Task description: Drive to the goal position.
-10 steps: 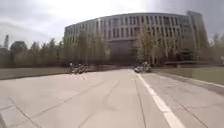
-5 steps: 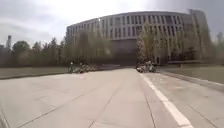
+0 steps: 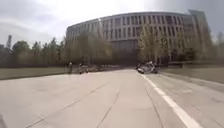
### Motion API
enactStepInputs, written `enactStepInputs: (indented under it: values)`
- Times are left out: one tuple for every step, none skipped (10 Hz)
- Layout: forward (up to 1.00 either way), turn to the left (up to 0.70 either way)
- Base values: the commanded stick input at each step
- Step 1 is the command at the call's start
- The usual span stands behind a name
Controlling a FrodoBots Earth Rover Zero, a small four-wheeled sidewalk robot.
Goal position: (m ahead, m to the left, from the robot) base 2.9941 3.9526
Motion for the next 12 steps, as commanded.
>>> enactStepInputs:
  values:
    - [0.7,0.05]
    - [0.7,0.05]
    - [0.7,0.05]
    - [0.7,0.05]
    - [0.7,0.05]
    - [0.7,0.05]
    - [0.7,0.05]
    - [0.7,0.27]
    - [0.7,0.35]
    - [0.7,0.35]
    - [0.7,0.35]
    - [0.7,0.35]
